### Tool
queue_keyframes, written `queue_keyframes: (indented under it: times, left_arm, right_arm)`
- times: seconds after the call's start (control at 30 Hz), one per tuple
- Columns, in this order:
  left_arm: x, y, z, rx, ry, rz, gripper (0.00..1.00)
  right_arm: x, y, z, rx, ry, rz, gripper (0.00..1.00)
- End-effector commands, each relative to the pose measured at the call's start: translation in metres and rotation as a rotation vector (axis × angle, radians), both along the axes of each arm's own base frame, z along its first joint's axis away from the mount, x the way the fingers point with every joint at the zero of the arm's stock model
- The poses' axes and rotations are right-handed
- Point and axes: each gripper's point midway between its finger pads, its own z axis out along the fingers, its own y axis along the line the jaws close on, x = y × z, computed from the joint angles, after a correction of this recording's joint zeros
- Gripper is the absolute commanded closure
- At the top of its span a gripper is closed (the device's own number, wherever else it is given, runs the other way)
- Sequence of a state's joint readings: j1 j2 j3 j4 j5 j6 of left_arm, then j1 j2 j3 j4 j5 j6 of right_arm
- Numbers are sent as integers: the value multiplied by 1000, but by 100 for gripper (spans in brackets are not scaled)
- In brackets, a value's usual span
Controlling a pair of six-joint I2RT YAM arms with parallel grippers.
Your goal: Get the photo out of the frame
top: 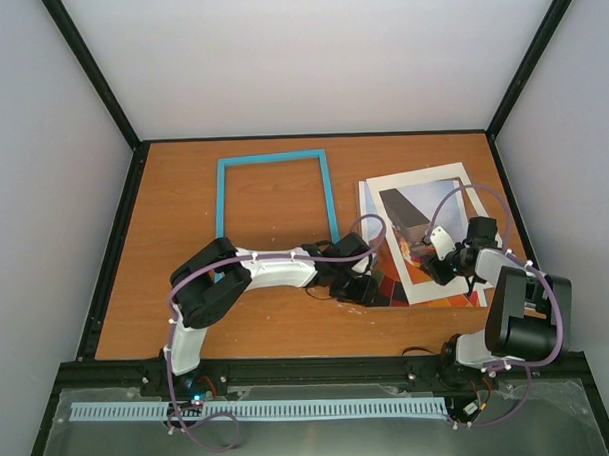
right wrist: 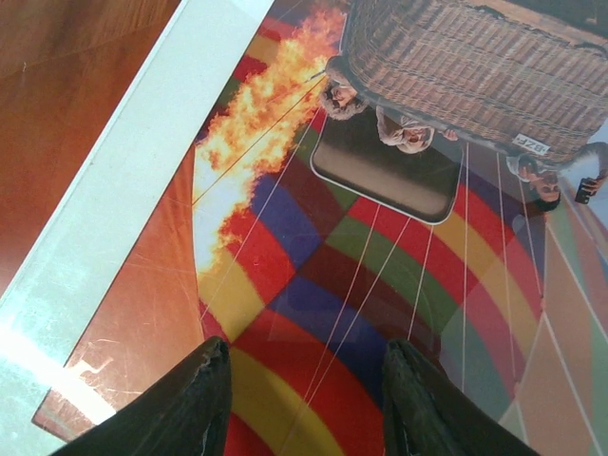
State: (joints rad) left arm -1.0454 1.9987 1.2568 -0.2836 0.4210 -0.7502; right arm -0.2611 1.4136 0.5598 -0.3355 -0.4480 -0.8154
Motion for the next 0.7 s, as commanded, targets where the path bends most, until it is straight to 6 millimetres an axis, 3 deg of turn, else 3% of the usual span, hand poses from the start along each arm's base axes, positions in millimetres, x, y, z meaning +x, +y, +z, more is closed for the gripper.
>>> queue_keyframes:
  times: [0.0,0.67]
  left_arm:
    - [7,-20,14,-59,-16,-13,47]
    - [1,-30,32,-99,-18,-33,50]
  right_arm:
    - [-24,-4,-21,-35,111,-23,55]
    - [-25,-3,-21,-34,111,-22,54]
